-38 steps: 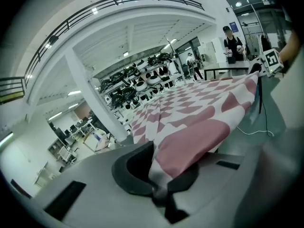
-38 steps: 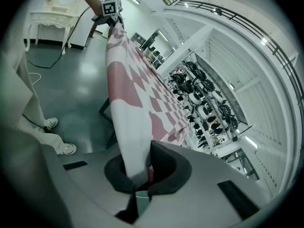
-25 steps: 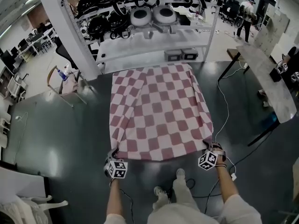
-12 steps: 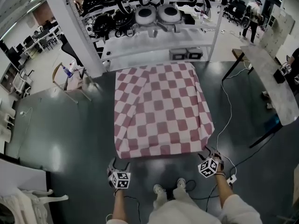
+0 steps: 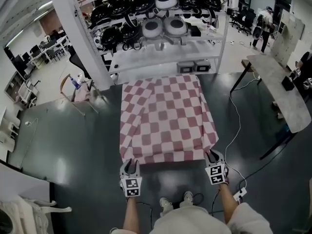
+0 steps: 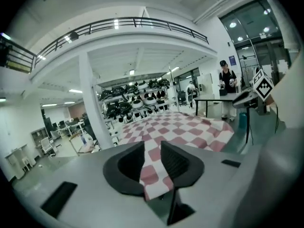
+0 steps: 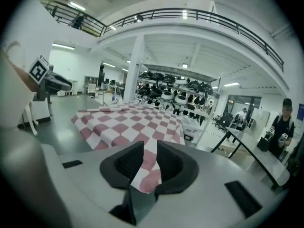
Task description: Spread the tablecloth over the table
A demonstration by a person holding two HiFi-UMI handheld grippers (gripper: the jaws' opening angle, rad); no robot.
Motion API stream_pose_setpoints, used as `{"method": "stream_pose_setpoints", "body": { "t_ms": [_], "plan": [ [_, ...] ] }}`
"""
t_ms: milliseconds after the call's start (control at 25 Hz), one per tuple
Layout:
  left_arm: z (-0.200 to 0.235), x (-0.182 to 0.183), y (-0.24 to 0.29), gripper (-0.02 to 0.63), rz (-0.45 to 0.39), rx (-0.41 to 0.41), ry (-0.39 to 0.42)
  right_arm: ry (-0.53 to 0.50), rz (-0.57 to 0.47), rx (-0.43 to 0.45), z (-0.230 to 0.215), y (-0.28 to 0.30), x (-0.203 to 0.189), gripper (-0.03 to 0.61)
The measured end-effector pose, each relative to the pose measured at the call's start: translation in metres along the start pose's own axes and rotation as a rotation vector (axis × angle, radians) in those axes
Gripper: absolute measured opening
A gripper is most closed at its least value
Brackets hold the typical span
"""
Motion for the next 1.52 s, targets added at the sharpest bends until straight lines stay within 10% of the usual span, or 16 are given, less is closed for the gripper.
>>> {"method": "stream_pose_setpoints", "body": {
  "t_ms": [120,520,1520],
  "plan": [
    [-0.005,0.035,-0.01,0.042,-0.07,0.003,-0.028,0.0,-0.065,-0.01,-0.001,-0.012,0.028,0.048],
    [-0.013,0.106,-0.03,0.026,-0.198,-0.04,-0.091,0.009,-0.255,-0.024,0.002,-0.053,0.104,0.014],
    [-0.006,0.131,-0.033,0.026,-0.243,-0.021,-0.148,-0.034,-0.302,-0.018,0.015,-0.053,0.142,0.014]
  ]
}}
Point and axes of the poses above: the fingertips, and each gripper's own axes: y forward along the fingers, z to its left, x out of its top, the point moved 2 cm from there along -y, backward along the fingers, and after that the axes turned 15 degrees about x, right-handed, at the moved point
